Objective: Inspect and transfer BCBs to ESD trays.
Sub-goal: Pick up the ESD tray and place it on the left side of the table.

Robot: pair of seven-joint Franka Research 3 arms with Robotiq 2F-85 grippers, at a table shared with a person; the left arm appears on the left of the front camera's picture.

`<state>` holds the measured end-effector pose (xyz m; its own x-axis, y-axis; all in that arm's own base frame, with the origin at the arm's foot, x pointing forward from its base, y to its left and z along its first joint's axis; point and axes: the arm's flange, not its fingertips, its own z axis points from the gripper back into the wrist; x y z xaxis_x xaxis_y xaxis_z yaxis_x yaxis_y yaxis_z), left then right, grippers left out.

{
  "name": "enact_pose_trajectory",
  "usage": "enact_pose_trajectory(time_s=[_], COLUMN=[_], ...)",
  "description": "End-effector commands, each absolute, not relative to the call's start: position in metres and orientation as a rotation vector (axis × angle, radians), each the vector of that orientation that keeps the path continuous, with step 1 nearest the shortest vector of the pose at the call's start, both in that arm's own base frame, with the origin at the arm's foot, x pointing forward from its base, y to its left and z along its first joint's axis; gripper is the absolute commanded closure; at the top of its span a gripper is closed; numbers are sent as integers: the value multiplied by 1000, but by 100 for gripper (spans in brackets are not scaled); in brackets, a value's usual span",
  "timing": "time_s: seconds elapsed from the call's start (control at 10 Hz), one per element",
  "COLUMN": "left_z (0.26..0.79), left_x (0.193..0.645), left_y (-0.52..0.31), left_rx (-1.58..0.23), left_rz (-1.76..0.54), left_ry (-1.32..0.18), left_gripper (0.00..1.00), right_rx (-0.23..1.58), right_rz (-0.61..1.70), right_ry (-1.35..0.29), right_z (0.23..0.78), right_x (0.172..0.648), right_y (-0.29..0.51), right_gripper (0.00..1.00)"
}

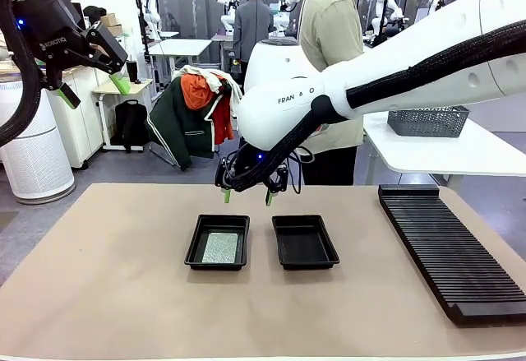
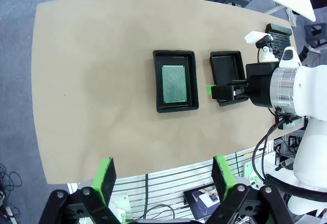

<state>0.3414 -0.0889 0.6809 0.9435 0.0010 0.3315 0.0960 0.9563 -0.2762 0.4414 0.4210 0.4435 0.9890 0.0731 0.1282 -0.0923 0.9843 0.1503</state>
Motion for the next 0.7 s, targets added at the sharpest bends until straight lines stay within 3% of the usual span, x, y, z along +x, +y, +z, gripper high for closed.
enact_pose_trajectory(time_s=[0.0,0.6], left_z=[679,671], left_x=[340,352], left_y=[-89,-97], left_rx=[-301,-293], left_rz=[-48,19], left_ry=[-336,-327], left_gripper=[0,0], right_rx=[159,205], right_rz=[82,65], right_ry=[-129,-127], right_z=[444,449], right_x=[441,441], right_y=[422,408], right_gripper=[0,0])
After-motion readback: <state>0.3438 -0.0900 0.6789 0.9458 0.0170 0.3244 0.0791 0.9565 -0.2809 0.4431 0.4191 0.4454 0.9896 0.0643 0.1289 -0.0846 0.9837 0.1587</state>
